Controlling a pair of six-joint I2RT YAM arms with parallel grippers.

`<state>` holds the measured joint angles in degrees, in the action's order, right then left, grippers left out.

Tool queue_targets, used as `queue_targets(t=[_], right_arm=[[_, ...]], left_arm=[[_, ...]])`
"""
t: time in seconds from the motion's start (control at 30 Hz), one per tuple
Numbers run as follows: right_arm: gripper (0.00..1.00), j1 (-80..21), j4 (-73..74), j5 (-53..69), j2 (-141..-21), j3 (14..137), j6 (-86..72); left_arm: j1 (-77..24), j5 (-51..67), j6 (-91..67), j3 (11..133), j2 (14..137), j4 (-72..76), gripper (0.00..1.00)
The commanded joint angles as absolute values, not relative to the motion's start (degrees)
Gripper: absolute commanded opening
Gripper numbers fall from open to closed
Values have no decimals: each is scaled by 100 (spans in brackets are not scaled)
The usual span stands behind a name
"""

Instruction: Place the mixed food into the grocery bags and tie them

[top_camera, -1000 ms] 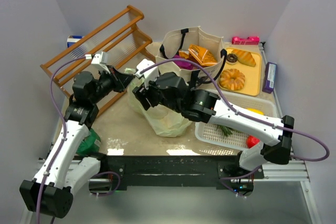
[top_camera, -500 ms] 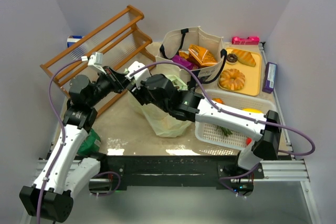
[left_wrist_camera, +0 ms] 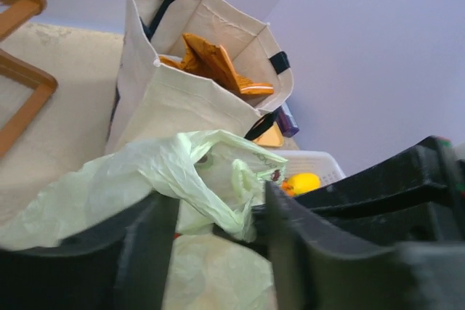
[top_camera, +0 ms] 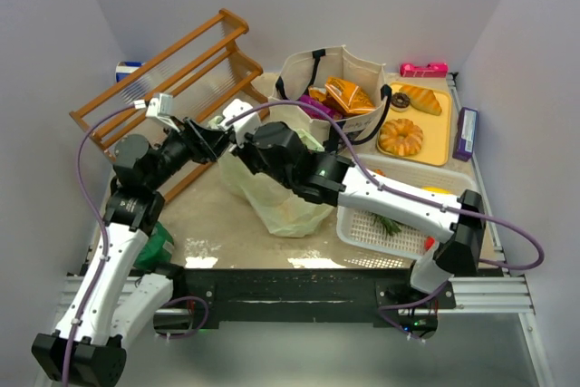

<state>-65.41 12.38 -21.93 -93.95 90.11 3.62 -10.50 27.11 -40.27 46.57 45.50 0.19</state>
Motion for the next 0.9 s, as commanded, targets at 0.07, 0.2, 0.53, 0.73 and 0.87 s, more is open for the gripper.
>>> queue_targets(t=[0.07, 0.2, 0.53, 0.73, 0.87], right_arm=[[0, -6145, 1906, -1463, -8482, 9685, 404], [0, -5688, 2416, -661, -8341, 9888, 422], [0, -5274, 2900, 702, -8200, 10204, 721], [0, -5054, 2944, 1352, -8183, 10257, 677], [0, -4817, 3041, 2045, -8244, 10362, 694]], left_arm=[[-1011, 2276, -2805, 5203, 4254, -501, 82], [-1011, 2285, -1858, 5221, 3825, -422, 94], [-1011, 4762, -1151, 5124, 4033, 1026, 100], [-1151, 5756, -1643, 5221, 4895, 2267, 100], [-1187, 6248, -2133, 5273, 5395, 3055, 100]])
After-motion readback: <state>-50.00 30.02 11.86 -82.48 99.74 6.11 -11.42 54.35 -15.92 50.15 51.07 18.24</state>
